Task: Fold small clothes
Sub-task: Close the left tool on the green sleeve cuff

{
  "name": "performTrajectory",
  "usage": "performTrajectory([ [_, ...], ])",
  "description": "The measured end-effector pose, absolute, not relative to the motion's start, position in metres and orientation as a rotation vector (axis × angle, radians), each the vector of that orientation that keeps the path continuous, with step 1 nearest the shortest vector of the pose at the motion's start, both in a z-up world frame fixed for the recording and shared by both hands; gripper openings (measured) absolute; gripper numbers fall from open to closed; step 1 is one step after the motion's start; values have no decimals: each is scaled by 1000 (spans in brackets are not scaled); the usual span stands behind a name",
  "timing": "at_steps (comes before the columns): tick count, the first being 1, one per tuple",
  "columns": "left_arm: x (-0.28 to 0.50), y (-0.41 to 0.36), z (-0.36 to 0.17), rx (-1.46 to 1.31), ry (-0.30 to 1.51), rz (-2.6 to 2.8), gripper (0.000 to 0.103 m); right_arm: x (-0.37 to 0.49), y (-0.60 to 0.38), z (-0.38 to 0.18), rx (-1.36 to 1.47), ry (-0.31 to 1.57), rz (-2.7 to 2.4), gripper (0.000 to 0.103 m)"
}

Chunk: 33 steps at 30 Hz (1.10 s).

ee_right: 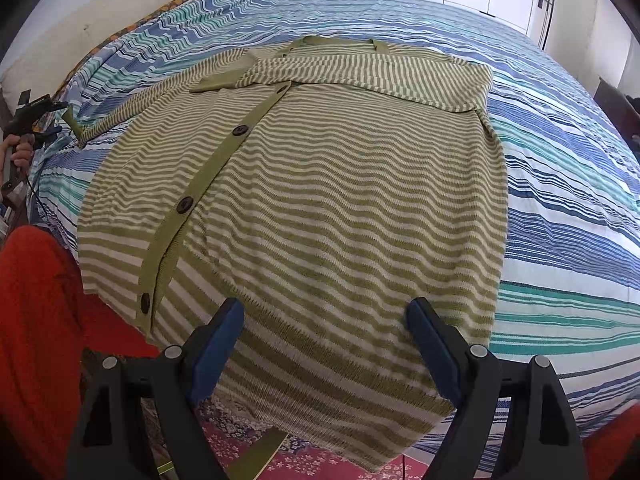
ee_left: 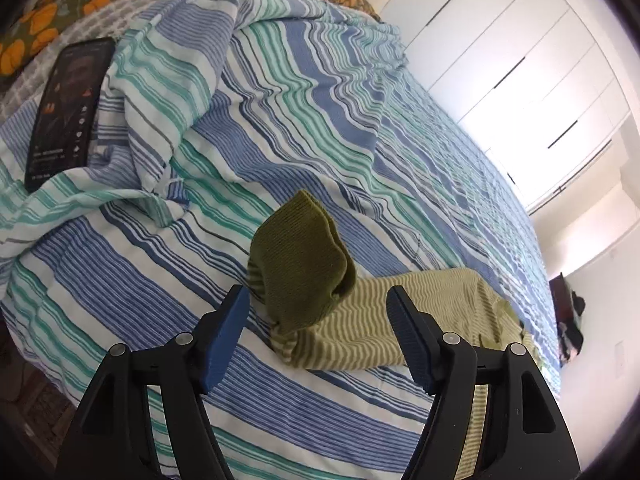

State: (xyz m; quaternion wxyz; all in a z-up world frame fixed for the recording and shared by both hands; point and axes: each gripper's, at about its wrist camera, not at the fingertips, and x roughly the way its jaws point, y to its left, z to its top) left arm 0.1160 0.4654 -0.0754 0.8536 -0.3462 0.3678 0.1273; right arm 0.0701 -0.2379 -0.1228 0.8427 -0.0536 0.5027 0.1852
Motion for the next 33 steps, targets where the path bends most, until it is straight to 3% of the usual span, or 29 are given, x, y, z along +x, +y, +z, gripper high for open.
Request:
performTrajectory([
  [8,81,498,-116,-905,758,416,71,69,-239,-125,-109,1060,398,84],
  [11,81,503,-127,-951,741,433,55,68,-239,-125,-110,1062,397,84],
  [12,84,504,-129,-953,746,440,54,68,-238,-125,-111,1064,396,84],
  [25,65,522,-145,-940,750,647,55,68,-234,-130,-135,1076,394,87],
  [27,74,521,-147,-931,751,651,45,69,-233,-131,-138,1077,393,88],
  [28,80,521,-148,-923,757,642,36,69,-232,-131,-138,1078,393,88],
  [29,86,520,-150,-925,772,624,16,69,-232,-131,-137,1079,393,88],
  [30,93,519,-152,-931,786,609,9,70,-232,-131,-136,1080,392,88],
  [33,94,518,-139,-948,765,613,5,72,-232,-131,-130,1081,390,88],
])
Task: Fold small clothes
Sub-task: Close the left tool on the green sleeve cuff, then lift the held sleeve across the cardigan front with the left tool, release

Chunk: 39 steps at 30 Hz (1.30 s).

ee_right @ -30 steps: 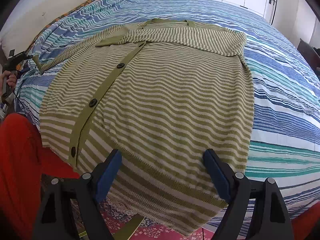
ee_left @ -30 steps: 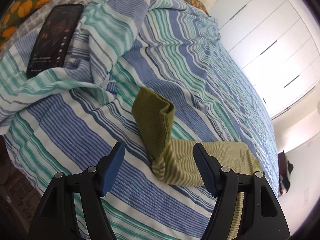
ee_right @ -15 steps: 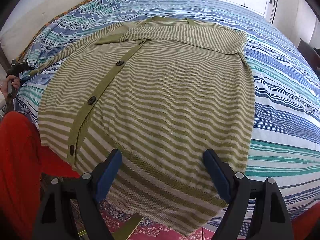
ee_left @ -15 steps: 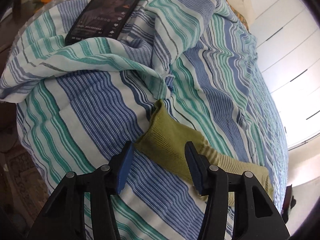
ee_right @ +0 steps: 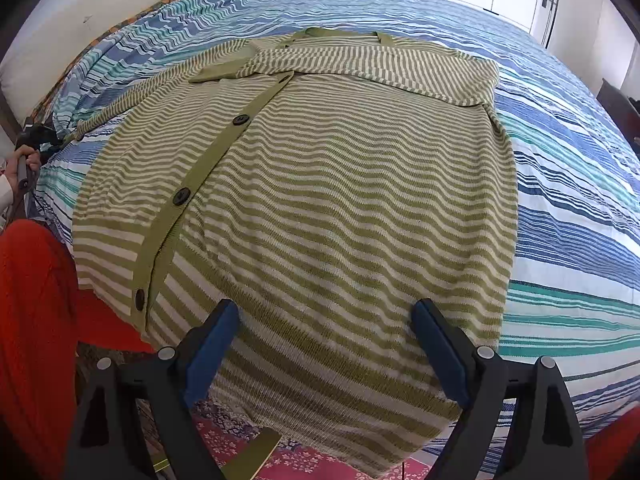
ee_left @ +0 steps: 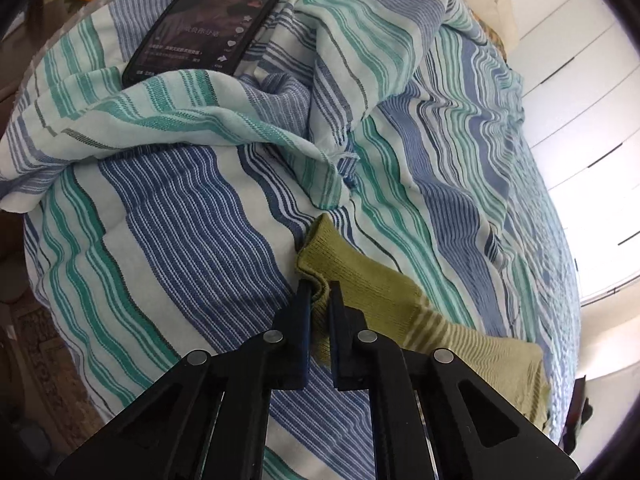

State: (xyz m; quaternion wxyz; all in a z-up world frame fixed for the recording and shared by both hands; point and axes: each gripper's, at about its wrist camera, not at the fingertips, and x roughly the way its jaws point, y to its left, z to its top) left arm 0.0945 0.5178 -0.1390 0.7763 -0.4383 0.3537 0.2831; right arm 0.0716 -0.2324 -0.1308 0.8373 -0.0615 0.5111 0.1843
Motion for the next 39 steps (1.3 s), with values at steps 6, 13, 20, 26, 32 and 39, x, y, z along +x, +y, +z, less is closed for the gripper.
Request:
performTrajectory([
  [6,78,522,-96,-1009,690,589,4,71,-234,-124,-106,1056,400,88],
  [13,147,433,-18,-838,715,369,4,72,-238,-115,-37,1016,431,88],
  [20,253,246,66,-628,759,52,4,69,-247,-100,62,962,485,88],
  [26,301,59,102,-509,760,-223,4,65,-272,-89,164,916,496,88],
  [32,314,-71,66,-536,852,-362,4,66,-304,-90,267,907,469,88],
  [39,318,-144,7,-471,995,-394,4,69,-329,-94,353,912,446,88],
])
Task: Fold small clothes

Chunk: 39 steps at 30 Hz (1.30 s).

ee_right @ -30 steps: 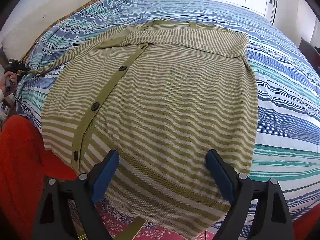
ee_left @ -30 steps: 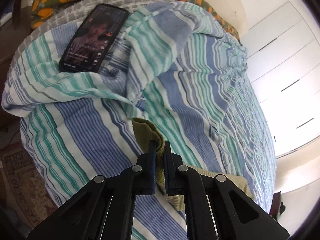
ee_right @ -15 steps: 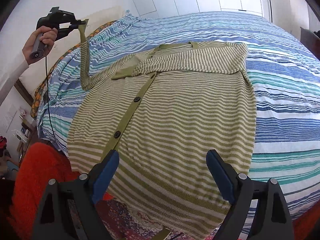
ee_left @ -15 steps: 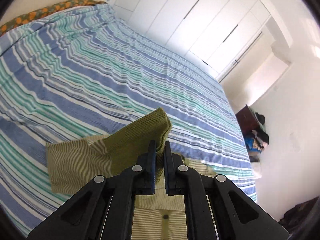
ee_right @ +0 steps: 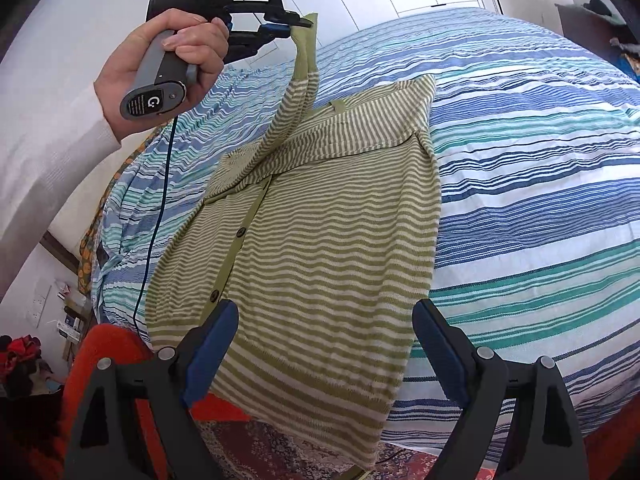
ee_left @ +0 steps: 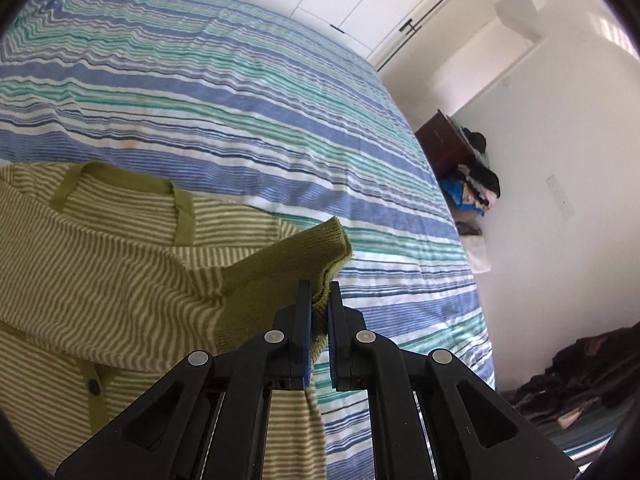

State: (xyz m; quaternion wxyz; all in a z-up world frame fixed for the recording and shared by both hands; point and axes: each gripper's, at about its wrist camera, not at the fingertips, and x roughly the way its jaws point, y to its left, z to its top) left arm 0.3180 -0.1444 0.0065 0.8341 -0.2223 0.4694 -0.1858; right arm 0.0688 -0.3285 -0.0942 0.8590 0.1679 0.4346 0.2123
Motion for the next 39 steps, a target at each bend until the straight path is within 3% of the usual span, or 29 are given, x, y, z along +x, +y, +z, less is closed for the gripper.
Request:
performTrajectory([
  [2,320,-162,-13,-399,1059,-395,7,71,-334,-97,369,920,437,88],
  [4,319,-185,-34,-278,1132,-380,25,73,-337,-100,385,930,424,88],
  [5,315,-192,-42,-222,1157,-378,43,74,-339,-102,392,935,417,88],
  [6,308,-197,-46,-179,1159,-376,54,75,-341,-102,400,938,409,88],
  [12,254,-137,-31,-188,1075,-400,67,76,-352,-101,426,923,373,88],
  [19,147,-8,-67,-33,1072,-68,72,78,-348,-89,330,873,348,88],
  [25,56,31,-138,-92,1174,77,73,71,-294,-92,72,874,465,88],
  [29,47,28,-142,-50,1161,34,77,81,-272,-142,-36,1102,418,88],
  [39,50,22,-143,-17,1162,48,79,77,-270,-150,-60,1084,371,90],
])
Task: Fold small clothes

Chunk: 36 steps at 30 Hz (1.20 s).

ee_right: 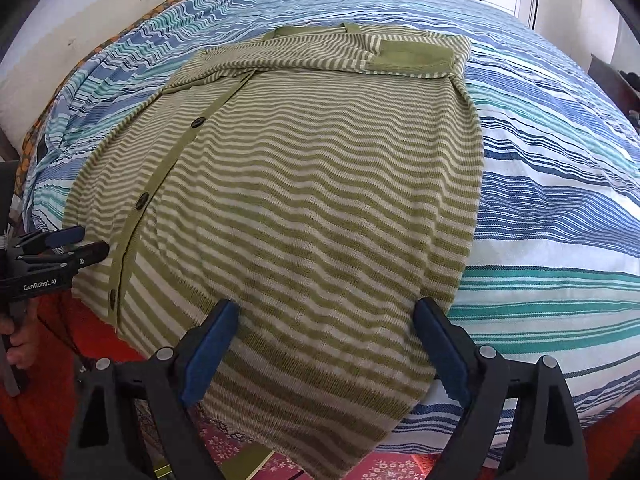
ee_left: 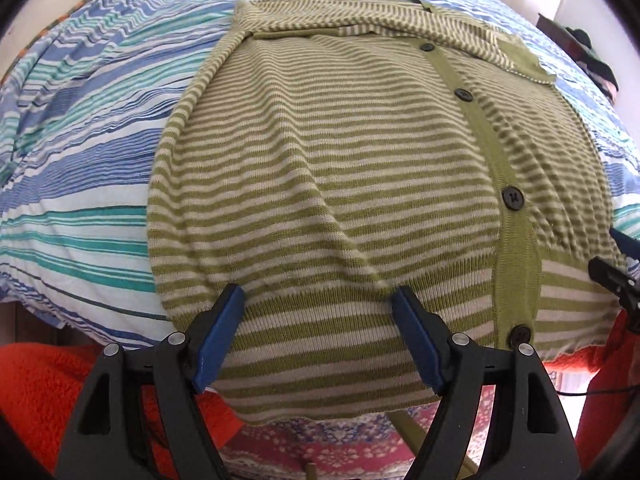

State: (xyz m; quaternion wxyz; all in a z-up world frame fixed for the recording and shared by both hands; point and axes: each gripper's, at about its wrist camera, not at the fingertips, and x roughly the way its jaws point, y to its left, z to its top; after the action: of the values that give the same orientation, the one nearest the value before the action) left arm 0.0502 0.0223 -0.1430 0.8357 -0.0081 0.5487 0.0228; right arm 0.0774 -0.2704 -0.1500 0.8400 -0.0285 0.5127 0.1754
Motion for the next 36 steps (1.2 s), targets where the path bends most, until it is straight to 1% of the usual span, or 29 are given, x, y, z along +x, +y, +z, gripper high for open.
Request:
performTrajectory([
  [9,50,23,-145,-10,1165,52,81,78,-269,-149,-72,1080,367,90],
  [18,50,21,-149,6,1168,67,84,77,-266,-150,-86,1078,377,93],
  [36,48,20,-153,26,1179,66,86,76,-266,-151,-91,1091,386,94],
])
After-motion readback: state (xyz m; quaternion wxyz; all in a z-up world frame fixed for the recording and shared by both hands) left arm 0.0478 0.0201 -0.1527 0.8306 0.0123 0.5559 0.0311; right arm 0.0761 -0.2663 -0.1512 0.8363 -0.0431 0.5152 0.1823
